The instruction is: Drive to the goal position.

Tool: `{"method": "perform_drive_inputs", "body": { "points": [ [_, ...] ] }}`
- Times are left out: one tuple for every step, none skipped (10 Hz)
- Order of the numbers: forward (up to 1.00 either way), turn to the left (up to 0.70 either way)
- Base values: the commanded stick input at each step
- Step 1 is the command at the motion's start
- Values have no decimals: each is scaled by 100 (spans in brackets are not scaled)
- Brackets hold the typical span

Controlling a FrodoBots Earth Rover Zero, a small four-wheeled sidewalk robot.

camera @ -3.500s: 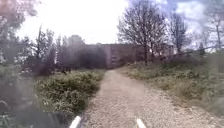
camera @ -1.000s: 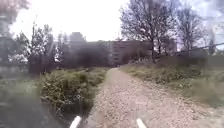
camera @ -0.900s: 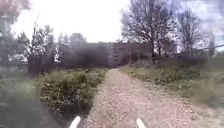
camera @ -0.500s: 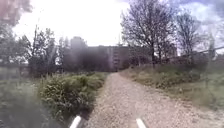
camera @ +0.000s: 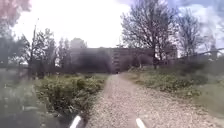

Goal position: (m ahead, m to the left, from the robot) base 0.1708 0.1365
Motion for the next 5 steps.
{"method": "perform_drive_inputs", "body": {
  "points": [
    [0, 0],
    [0, 0],
    [0, 0],
    [0, 0],
    [0, 0]
  ]
}}
